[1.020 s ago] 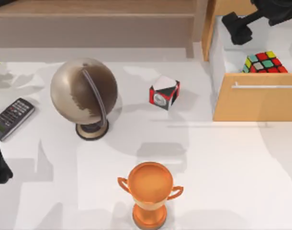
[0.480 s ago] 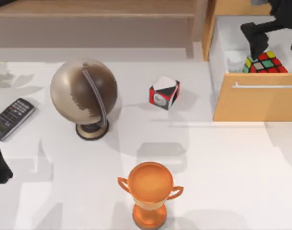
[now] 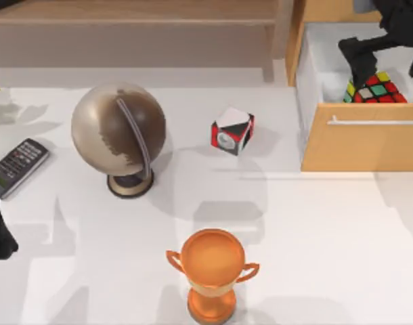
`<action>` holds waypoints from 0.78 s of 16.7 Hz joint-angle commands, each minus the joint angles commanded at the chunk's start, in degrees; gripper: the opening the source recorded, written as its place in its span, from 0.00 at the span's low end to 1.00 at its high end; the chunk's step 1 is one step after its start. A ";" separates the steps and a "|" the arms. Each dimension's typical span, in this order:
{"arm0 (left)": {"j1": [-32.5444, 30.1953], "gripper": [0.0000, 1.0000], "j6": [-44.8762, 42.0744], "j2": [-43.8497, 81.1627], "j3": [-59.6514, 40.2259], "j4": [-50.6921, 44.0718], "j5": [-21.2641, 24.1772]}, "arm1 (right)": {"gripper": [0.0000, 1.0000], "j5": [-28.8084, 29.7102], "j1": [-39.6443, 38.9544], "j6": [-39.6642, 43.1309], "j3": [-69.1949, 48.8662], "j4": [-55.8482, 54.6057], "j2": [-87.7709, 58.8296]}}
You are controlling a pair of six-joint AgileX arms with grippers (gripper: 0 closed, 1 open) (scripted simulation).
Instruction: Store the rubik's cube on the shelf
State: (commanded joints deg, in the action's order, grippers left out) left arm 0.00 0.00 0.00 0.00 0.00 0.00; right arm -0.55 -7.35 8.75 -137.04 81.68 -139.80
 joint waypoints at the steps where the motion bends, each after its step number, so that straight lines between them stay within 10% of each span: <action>1: 0.00 1.00 0.00 0.00 0.00 0.00 0.00 | 1.00 0.02 -0.05 -0.04 1.90 -1.62 0.20; 10: 0.00 1.00 0.00 0.00 0.00 0.00 0.00 | 1.00 0.00 0.26 0.06 8.37 -9.96 -1.50; 13: 0.00 1.00 0.00 0.00 0.00 0.00 0.00 | 0.77 0.00 0.26 0.06 8.37 -9.96 -1.50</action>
State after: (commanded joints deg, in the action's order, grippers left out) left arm 0.00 0.00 0.00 0.00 0.00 0.00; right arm -0.55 -7.09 8.81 -128.67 71.73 -141.29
